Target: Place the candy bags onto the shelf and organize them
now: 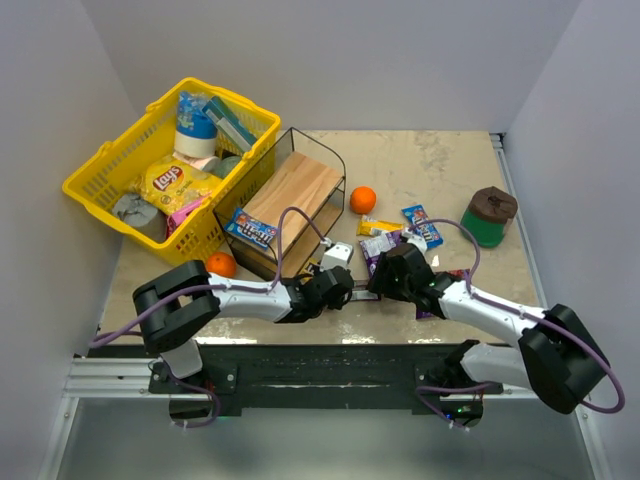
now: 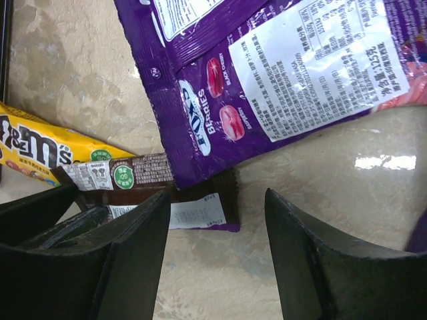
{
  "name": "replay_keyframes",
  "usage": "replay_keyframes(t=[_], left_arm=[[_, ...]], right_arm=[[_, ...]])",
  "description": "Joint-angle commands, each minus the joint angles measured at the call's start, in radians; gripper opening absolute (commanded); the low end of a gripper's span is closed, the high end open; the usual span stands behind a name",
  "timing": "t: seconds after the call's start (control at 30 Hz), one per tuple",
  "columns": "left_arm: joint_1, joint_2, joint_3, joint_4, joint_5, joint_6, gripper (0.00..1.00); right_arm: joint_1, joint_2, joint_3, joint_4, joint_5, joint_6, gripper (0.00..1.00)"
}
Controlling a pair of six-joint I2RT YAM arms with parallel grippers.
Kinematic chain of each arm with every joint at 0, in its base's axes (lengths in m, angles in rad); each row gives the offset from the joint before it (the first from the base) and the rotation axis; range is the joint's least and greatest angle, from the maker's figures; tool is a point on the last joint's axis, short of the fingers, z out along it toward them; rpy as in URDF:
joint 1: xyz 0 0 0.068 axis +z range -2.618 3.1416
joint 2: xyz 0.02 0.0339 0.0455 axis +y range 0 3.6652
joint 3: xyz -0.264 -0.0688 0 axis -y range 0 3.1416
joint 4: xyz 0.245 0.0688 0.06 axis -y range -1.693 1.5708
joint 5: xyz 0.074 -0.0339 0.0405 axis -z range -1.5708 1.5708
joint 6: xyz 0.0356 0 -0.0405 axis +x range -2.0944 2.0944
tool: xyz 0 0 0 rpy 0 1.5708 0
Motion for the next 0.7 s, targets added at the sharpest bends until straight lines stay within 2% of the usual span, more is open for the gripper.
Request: replay_keyframes(t=[0.0,0.13,0.37,0.47,0.6,0.67], left_arm=[[0.003,0.028,-0.034,0.015,-0.048,-0.005,0.36],[0.002,0.051,-0.041,-0.017,-0.059,-0.005,0.29],[0.0,0.044,-0.083,-0.016,-0.043,-0.005,0.25],[0.0,0.036,-0.095,-0.013,-0.042,-0.008,0.24],[-0.001,0.027,-0.098,-0.013,-0.043,-0.01,0.22],[-0.001,0.024,-0.098,-0.013,-0.045,-0.008,0.22]], right_arm=[[-0.005,0.032,0.016,0.066,-0.033,-0.032,0.61],[-0.005,0.06,0.018,0.078,-0.042,-0.038,0.6],[-0.005,0.083,0.024,0.119,-0.082,-0.04,0.57],[-0.006,0.104,0.028,0.125,-0.129,-0.04,0.52],[-0.008,0.135,0.022,0.129,-0.179,-0.021,0.39],[-0.006,0.129,0.007,0.142,-0.182,-0.014,0.37]])
